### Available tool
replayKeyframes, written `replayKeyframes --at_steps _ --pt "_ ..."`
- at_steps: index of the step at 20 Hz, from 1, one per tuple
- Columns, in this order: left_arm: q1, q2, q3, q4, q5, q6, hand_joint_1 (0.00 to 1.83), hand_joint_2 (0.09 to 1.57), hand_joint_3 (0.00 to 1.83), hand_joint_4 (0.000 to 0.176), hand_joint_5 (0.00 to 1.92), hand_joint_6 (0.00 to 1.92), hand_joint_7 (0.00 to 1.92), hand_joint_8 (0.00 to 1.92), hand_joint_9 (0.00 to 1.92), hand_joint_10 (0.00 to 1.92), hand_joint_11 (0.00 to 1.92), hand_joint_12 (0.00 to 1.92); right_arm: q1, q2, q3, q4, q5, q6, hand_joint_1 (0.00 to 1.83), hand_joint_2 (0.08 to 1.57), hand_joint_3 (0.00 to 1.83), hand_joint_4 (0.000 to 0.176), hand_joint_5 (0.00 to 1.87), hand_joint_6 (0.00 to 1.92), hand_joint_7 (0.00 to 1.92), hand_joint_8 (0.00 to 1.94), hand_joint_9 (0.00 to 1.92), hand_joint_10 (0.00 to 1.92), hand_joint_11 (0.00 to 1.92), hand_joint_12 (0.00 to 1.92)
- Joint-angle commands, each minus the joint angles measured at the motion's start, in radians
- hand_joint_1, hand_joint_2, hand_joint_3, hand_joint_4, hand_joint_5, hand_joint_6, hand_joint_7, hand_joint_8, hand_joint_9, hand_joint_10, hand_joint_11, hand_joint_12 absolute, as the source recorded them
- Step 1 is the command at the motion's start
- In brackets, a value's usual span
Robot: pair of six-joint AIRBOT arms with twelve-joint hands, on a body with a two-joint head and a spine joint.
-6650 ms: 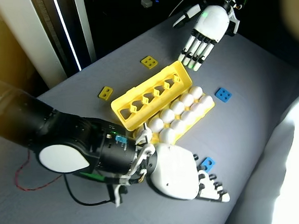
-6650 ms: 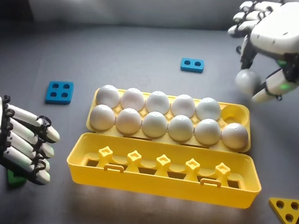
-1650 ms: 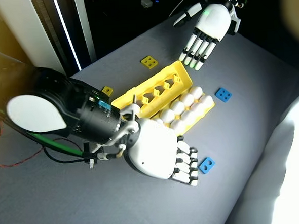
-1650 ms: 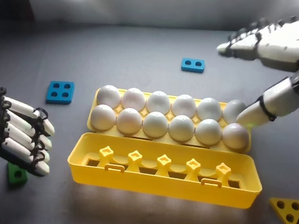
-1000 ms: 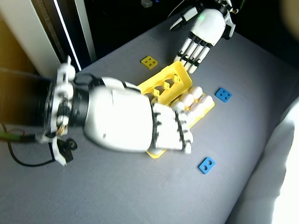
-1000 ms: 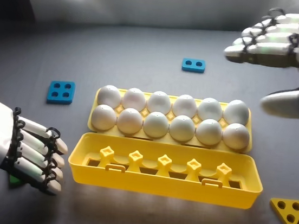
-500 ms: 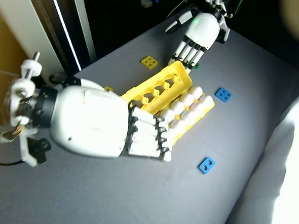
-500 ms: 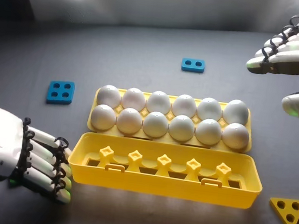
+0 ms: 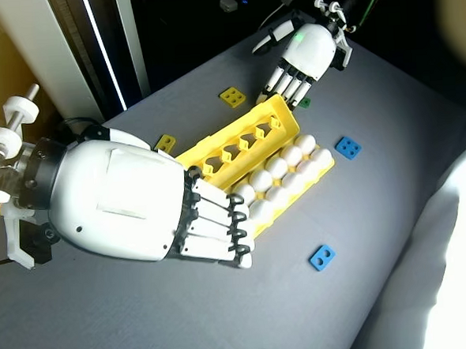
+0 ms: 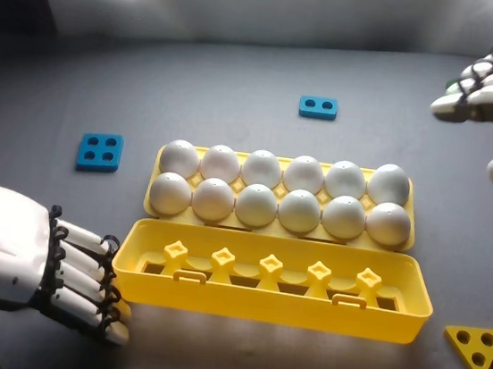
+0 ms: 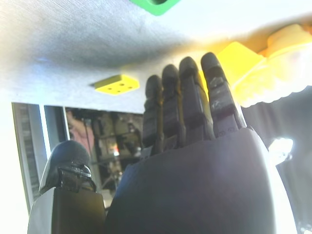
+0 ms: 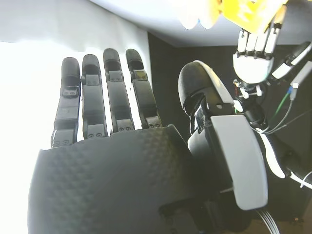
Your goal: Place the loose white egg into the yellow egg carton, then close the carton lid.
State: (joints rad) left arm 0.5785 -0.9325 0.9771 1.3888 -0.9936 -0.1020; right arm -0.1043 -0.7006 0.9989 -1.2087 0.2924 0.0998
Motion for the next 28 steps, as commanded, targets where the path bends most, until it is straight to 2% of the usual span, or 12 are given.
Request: replayKeyframes --at_steps 1,5,10,15,18,22,24,28 --pt "-0.006 0.005 -0.001 -0.060 -0.069 0.001 0.00 1.15 0.00 0.000 0.24 0.00 0.23 0.00 0.19 0.00 0.00 0.31 0.006 0.013 -0.002 0.024 0.041 -0.003 0.00 1.57 0.08 0.000 0.27 0.00 0.25 0.00 0.20 0.00 0.00 0.51" --pt "-0.029 0.006 -0.005 -0.063 -0.065 -0.008 0.00 1.14 0.00 0.000 0.23 0.00 0.21 0.00 0.17 0.00 0.00 0.25 0.006 0.020 -0.022 0.018 0.041 -0.004 0.00 1.57 0.09 0.000 0.28 0.00 0.26 0.00 0.21 0.00 0.00 0.55" --pt "-0.093 0.006 0.007 -0.080 -0.066 -0.034 0.00 1.15 0.00 0.000 0.25 0.00 0.24 0.00 0.21 0.01 0.00 0.30 0.001 0.023 -0.033 0.018 0.042 -0.013 0.00 1.57 0.10 0.000 0.29 0.00 0.27 0.00 0.21 0.00 0.00 0.53" --pt "-0.168 -0.021 0.053 -0.114 -0.057 -0.039 0.00 1.15 0.00 0.000 0.25 0.00 0.24 0.00 0.20 0.00 0.00 0.26 0.001 0.025 -0.036 0.018 0.042 -0.017 0.00 1.57 0.09 0.000 0.29 0.00 0.26 0.00 0.20 0.00 0.00 0.50" --pt "-0.171 -0.061 0.097 -0.114 -0.033 -0.023 0.00 1.15 0.00 0.000 0.25 0.00 0.24 0.00 0.20 0.00 0.00 0.29 0.001 0.026 -0.039 0.018 0.042 -0.017 0.00 1.57 0.08 0.000 0.30 0.00 0.28 0.00 0.22 0.00 0.00 0.54" --pt "-0.161 -0.081 0.114 -0.113 -0.010 -0.008 0.00 1.15 0.00 0.000 0.25 0.00 0.24 0.00 0.21 0.00 0.00 0.29 0.001 0.026 -0.040 0.018 0.042 -0.017 0.00 1.57 0.08 0.000 0.30 0.00 0.28 0.00 0.23 0.00 0.00 0.55" --pt "-0.164 -0.078 0.113 -0.121 -0.011 -0.005 0.00 1.14 0.00 0.000 0.25 0.00 0.24 0.00 0.21 0.00 0.00 0.29 0.001 0.026 -0.042 0.018 0.042 -0.017 0.00 1.57 0.09 0.000 0.29 0.00 0.27 0.00 0.21 0.00 0.00 0.52" --pt "-0.238 -0.009 0.104 -0.229 -0.077 0.007 0.00 1.15 0.00 0.000 0.24 0.00 0.24 0.00 0.21 0.00 0.00 0.27 0.000 0.028 -0.049 0.018 0.042 -0.017 0.00 1.57 0.08 0.000 0.30 0.00 0.28 0.00 0.22 0.00 0.00 0.53"
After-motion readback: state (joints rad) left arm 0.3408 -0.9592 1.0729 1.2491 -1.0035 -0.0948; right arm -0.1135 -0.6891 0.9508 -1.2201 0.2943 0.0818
